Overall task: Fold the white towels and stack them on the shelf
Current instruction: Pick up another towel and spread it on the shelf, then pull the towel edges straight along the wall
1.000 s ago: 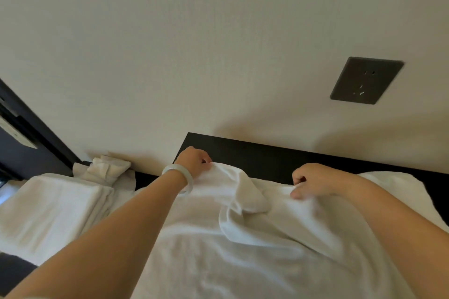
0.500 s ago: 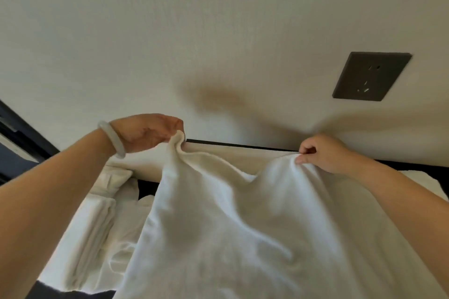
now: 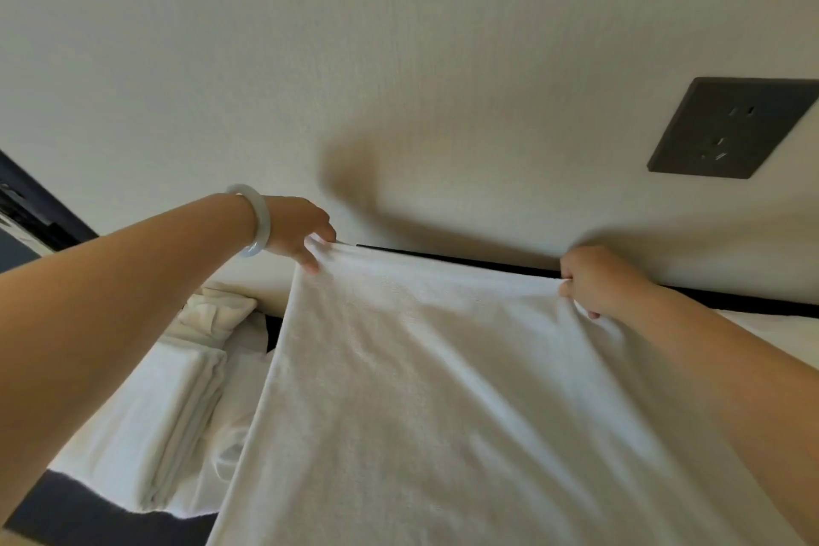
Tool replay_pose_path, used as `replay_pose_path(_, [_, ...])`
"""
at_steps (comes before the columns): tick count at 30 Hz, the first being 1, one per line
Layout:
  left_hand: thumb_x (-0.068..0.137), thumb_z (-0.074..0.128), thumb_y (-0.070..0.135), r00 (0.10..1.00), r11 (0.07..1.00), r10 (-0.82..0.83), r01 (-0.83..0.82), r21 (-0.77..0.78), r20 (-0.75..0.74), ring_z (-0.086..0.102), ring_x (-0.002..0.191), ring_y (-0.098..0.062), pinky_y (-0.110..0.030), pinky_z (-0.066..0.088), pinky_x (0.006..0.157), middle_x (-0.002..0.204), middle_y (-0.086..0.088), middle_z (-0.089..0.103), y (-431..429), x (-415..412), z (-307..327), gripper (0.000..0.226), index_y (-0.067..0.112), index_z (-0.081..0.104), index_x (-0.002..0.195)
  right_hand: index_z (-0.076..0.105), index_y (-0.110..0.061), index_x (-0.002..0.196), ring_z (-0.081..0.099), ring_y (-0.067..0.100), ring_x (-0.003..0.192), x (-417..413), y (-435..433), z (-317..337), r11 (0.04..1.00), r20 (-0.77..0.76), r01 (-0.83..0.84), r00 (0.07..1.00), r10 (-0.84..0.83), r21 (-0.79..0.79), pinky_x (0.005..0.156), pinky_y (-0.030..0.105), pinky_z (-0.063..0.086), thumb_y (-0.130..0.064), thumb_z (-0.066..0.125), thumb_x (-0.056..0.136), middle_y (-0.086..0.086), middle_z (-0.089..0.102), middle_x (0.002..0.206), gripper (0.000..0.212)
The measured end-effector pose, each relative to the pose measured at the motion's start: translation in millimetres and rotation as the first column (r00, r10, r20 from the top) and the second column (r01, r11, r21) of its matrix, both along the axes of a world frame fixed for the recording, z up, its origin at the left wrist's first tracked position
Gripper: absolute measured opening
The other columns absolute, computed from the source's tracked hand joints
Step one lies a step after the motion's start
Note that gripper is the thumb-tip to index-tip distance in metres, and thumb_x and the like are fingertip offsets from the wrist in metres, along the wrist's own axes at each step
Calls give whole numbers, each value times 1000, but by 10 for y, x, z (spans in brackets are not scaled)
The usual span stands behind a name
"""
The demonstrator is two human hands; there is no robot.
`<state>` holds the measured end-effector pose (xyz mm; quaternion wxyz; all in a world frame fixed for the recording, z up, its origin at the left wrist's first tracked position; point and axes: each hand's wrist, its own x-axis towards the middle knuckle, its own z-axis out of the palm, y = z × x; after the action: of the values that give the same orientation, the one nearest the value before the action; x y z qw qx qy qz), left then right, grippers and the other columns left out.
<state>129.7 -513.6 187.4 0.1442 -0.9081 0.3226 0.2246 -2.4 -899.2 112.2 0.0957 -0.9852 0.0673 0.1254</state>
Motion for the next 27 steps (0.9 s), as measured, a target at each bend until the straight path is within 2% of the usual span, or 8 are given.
replay_pose_path(3, [96, 54, 44, 990, 995, 65, -55, -86, 125, 50, 94, -15, -30, 43, 89, 107, 7, 57, 120, 122, -132, 39, 20, 60, 126, 61, -9, 73, 60, 20, 46, -17, -6, -34, 986, 28, 38, 999, -43, 161, 53, 26, 43, -12, 66, 88, 6, 63, 50, 16])
replay_pose_path(7, [98, 53, 38, 967, 970, 174, -136, -201, 185, 56, 101, -22, -32, 43, 91, 120, -4, 62, 121, 197, -267, 35, 17, 61, 124, 67, -3, 68, 64, 29, 75, 35, 124, 5, 956, 33, -79, 997, 72, 284, 68, 34, 48, -31, 71, 88, 14, 67, 73, 35])
replay_pose_path(10, [96, 55, 45, 968, 959, 180, -133, -251, 174, 57, 108, -21, -28, 41, 90, 120, -1, 61, 131, 199, -345, 44, 13, 60, 127, 73, -12, 74, 65, 9, 93, 2, 177, -18, 875, -28, -128, 987, 159, 467, 83, 28, 49, -32, 73, 87, -6, 71, 100, 24])
replay_pose_path(12, [96, 53, 46, 973, 959, 154, -105, -265, 171, 56, 100, -17, -27, 41, 88, 110, 2, 59, 166, 191, -378, 44, 13, 61, 125, 68, -25, 75, 58, 2, 96, -46, 190, -67, 872, -45, -167, 976, 211, 461, 81, 21, 42, -34, 76, 84, -13, 63, 105, 15])
replay_pose_path(15, [97, 53, 41, 976, 959, 106, -50, -280, 189, 47, 90, -10, -26, 40, 85, 100, 9, 49, 237, 195, -402, 37, 14, 63, 121, 65, -25, 79, 53, 5, 89, -34, 132, -116, 895, -45, -214, 967, 251, 392, 76, 24, 40, -36, 79, 80, -10, 57, 98, 18])
replay_pose_path(19, [98, 53, 35, 971, 956, 66, 3, -292, 228, 44, 90, -9, -25, 36, 83, 98, 9, 47, 297, 190, -420, 28, 16, 65, 114, 61, -24, 80, 43, 1, 58, 34, 67, -20, 841, -116, -106, 974, 196, 531, 56, 22, 30, -41, 82, 72, -17, 52, 61, 28])
replay_pose_path(22, [99, 53, 32, 966, 950, 43, 38, -309, 254, 51, 97, -16, -27, 39, 82, 96, 9, 48, 293, 160, -429, 23, 15, 66, 109, 57, -33, 96, 49, 2, 62, 51, 29, 7, 799, -181, -17, 971, 156, 601, 63, 22, 35, -26, 83, 76, -18, 62, 69, 33])
replay_pose_path(27, [99, 53, 34, 961, 952, 69, 16, -305, 267, 54, 106, -19, -30, 43, 87, 106, 3, 57, 293, 122, -422, 28, 15, 66, 114, 58, -24, 70, 43, 7, 60, 63, 37, 64, 922, -160, -209, 949, 271, 325, 55, 25, 30, -31, 80, 80, -12, 48, 61, 26])
